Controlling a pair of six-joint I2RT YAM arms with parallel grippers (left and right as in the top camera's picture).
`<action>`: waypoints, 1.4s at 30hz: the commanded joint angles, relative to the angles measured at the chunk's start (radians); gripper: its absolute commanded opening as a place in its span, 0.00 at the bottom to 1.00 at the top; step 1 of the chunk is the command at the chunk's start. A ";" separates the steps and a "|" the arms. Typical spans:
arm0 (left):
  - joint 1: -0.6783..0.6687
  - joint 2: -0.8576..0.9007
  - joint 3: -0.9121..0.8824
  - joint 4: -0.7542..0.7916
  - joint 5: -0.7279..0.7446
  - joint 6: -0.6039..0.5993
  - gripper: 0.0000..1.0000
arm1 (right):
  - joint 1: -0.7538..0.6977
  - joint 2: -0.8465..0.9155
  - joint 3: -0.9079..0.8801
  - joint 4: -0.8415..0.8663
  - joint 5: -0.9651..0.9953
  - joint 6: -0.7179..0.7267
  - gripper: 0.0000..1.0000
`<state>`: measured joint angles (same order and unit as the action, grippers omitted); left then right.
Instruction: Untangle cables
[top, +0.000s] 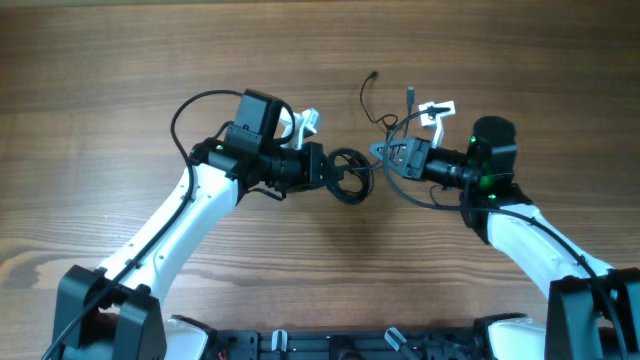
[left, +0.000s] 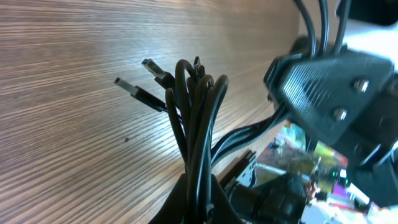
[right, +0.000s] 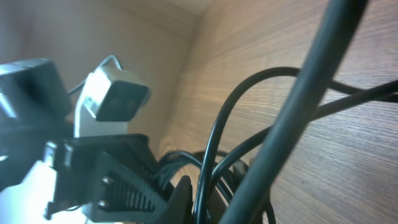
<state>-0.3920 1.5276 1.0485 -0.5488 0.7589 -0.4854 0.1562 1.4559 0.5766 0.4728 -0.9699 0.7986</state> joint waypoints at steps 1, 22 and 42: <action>0.008 -0.009 0.003 0.011 -0.017 -0.097 0.04 | 0.086 0.006 0.003 -0.018 0.130 -0.041 0.04; 0.009 -0.009 0.003 0.129 0.042 -0.230 0.04 | 0.278 0.006 0.003 -0.163 0.431 0.039 0.04; 0.008 -0.009 0.003 0.259 -0.076 0.170 0.04 | -0.040 0.006 0.003 -0.269 -0.028 0.345 1.00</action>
<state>-0.3805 1.5261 1.0332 -0.3626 0.6807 -0.3630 0.0994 1.4570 0.5770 0.2138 -0.8246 0.9997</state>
